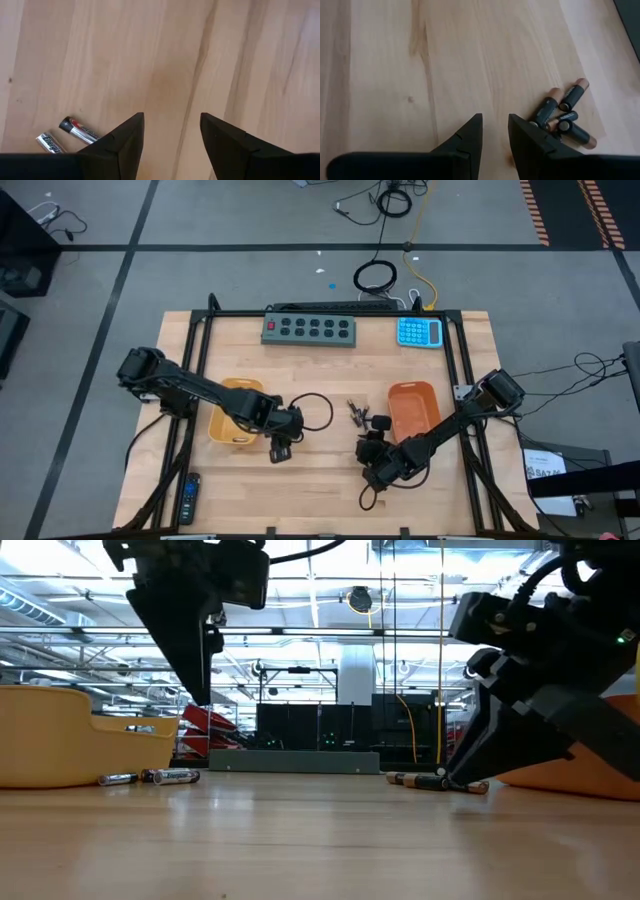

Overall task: Sort batteries
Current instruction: Put the silver battery into the yellow bin

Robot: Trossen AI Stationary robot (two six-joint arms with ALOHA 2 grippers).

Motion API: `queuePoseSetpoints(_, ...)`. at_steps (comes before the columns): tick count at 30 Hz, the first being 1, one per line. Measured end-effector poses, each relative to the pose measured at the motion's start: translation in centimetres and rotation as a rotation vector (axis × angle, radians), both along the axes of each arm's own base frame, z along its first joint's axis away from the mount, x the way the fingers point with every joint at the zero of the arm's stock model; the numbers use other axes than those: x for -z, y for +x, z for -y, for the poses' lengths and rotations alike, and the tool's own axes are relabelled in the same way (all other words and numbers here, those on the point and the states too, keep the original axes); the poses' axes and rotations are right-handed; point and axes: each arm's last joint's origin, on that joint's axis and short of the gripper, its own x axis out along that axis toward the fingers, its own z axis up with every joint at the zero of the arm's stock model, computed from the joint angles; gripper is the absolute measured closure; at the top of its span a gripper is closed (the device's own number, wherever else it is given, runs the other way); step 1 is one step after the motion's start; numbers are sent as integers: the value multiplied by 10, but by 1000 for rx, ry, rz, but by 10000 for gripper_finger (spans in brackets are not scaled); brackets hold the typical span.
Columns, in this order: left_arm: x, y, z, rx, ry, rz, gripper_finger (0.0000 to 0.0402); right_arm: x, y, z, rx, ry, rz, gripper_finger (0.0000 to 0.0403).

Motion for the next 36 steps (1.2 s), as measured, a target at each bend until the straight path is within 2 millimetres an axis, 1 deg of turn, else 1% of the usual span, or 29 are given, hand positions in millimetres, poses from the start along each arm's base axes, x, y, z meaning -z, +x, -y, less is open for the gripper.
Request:
queuePoseSetpoints(3, 0, 0, -1, -7, -1, 0, 199, 0, 0, 0, 0, -1, 0, 319)
queuePoseSetpoints(5, 6, 1, -3, -14, 10, -17, 199, 0, 0, 0, 1, -1, 0, 319)
queuePoseSetpoints(8, 21, -1, -8, -24, 110, -114, 199, 0, 0, 0, 3, 0, 0, 319)
queuePoseSetpoints(12, 36, 3, -13, 7, 194, -166, 199, 0, 0, 0, 3, 0, 0, 319)
queuePoseSetpoints(19, 49, 7, -24, -8, 210, -218, 199, 0, -1, -1, 5, -16, 10, 319)
queuePoseSetpoints(22, 50, 7, -27, -9, 215, -240, 199, -2, -4, -5, 10, -81, 55, 319)
queuePoseSetpoints(25, 56, 3, -31, -13, 218, -259, 200, -2, -7, -9, 4, -96, 73, 319)
queuePoseSetpoints(28, 67, -6, -37, -24, 225, -301, 213, -3, -7, -10, 13, -86, 82, 319)
queuePoseSetpoints(30, 73, -8, -39, -40, 222, -296, 226, -3, -7, -10, 15, -87, 84, 319)
queuePoseSetpoints(36, 80, -11, -42, -57, 188, -279, 268, -3, -7, -10, 15, -85, 86, 319)
